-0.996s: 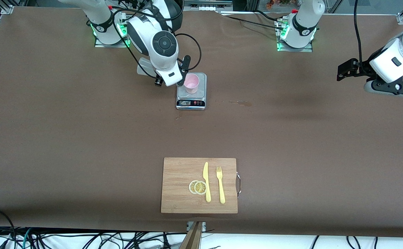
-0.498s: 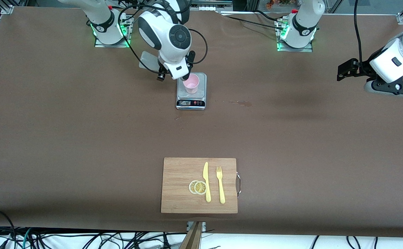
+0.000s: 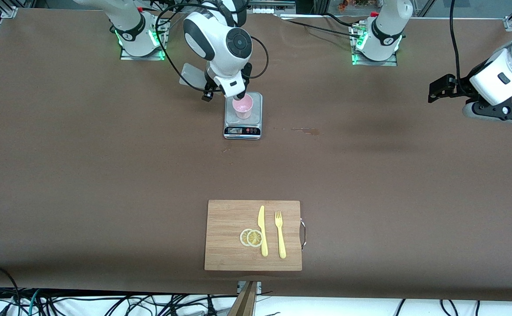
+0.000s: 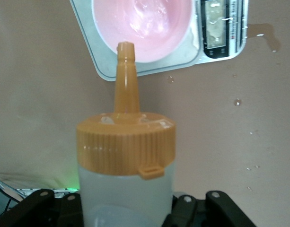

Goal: Add sauce to pink cup with both arms
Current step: 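Tilt the bottle nozzle into the pink cup with the right gripper, then carry the bottle back and set it upright with the right gripper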

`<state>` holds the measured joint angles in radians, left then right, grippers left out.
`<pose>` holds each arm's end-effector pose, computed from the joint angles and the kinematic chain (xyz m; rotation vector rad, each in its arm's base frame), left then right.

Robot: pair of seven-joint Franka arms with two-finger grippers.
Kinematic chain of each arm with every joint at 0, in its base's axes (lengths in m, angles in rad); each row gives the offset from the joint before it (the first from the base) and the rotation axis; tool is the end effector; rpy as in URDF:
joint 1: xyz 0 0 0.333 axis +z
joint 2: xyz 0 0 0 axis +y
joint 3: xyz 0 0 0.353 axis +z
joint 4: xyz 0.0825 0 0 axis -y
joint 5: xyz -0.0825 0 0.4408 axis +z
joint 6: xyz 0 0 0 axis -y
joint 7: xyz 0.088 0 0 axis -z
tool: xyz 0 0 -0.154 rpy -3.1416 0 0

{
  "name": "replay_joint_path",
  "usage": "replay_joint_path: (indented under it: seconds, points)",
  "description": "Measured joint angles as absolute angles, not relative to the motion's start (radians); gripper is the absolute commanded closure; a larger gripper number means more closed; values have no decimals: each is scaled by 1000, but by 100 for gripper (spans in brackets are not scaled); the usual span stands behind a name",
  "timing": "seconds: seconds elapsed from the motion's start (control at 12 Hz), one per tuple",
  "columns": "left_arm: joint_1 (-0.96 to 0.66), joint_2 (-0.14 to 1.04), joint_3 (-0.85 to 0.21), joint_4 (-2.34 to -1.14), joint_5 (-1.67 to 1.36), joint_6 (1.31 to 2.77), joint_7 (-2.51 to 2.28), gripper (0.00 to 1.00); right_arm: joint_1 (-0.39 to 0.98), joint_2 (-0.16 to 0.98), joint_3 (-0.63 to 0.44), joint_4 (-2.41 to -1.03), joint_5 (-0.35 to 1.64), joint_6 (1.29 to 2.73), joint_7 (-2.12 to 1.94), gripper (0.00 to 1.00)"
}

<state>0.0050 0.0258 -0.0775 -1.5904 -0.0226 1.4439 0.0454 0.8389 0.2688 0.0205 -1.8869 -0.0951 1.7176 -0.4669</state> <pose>0.5941 -0.0464 0.5794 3.1022 -0.1848 -0.2688 0.4027 0.4465 0.3005 2.2625 1.8327 -0.6111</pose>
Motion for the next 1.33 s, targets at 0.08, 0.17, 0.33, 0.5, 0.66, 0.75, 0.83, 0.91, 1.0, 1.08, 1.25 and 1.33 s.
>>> replay_joint_path:
  seconds: [0.08,0.17,0.33,0.5,0.66,0.75,0.83,0.91,1.0,1.08,1.25,1.33]
  points:
    - [5,26,-78,-1590,-23,1444,45,0,825,267,15,-1862,-95,1699,-487,100]
    - [5,26,-77,-1590,-23,1444,45,0,805,263,12,-1841,-92,1689,-506,100]
    - [5,26,-77,-1590,-23,1444,45,0,757,238,9,-1818,-56,1683,-572,100]
    - [6,26,-78,-1590,-23,1444,45,0,682,183,9,-1810,16,1681,-689,100]
    - [6,26,-77,-1590,-23,1444,45,0,576,112,8,-1806,121,1678,-855,99]
    - [6,26,-78,-1590,-23,1444,45,0,510,83,8,-1806,185,1674,-955,99]
    - [7,26,-78,-1590,-23,1444,45,0,440,66,7,-1807,248,1669,-1061,99]
    - [7,26,-78,-1590,-23,1444,45,0,370,61,6,-1808,308,1665,-1172,99]
    - [7,26,-78,-1590,-23,1444,45,0,305,65,4,-1812,363,1663,-1284,99]
    - [7,26,-78,-1590,-23,1444,45,0,253,76,-1,-1820,409,1663,-1387,99]
    - [7,27,-78,-1590,-23,1444,45,0,198,123,-50,-1830,516,1646,-1592,98]
    - [7,27,-78,-1590,-23,1444,45,0,189,157,-98,-1833,578,1621,-1705,98]
